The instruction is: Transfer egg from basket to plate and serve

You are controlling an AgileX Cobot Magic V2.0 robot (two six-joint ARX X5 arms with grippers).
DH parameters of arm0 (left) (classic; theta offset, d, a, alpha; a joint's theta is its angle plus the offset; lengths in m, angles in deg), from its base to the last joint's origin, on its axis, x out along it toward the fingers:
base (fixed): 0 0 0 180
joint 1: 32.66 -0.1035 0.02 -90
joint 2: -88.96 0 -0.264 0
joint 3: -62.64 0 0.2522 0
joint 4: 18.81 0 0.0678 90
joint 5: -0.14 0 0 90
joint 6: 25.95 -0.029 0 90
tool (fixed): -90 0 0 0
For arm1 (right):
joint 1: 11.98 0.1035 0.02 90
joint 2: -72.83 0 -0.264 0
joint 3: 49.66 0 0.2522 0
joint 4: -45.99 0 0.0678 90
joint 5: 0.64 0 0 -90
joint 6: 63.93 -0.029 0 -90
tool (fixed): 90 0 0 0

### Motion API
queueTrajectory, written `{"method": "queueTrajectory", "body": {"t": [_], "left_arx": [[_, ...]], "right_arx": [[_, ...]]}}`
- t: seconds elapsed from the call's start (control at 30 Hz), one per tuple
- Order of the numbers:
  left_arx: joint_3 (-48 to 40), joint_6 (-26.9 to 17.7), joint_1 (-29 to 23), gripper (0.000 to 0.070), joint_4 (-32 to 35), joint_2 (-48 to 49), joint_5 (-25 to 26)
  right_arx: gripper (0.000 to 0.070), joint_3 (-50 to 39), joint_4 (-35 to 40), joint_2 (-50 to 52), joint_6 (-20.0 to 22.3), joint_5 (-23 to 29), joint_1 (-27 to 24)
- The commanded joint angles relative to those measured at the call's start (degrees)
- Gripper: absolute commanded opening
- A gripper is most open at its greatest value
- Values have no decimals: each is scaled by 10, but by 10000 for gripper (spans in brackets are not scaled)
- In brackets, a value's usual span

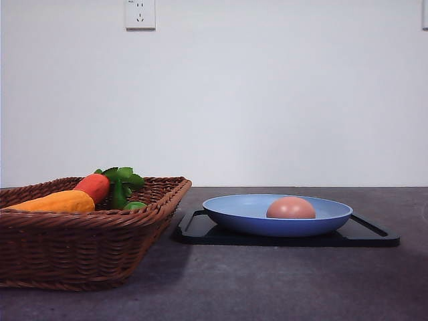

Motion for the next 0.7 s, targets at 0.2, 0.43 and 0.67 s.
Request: {"method": "queueTrajectory", "body": {"t": [0.2, 0.43, 0.67], "left_arx": [[-12, 5, 0, 0, -5, 1, 0], [-12, 5, 0, 0, -5, 1, 0], [-12, 5, 0, 0, -5, 1, 0]], "right_arx": [[0, -4, 2, 1, -7, 0, 0], [0, -4, 2, 1, -7, 0, 0], [0, -4, 2, 1, -7, 0, 0]]}}
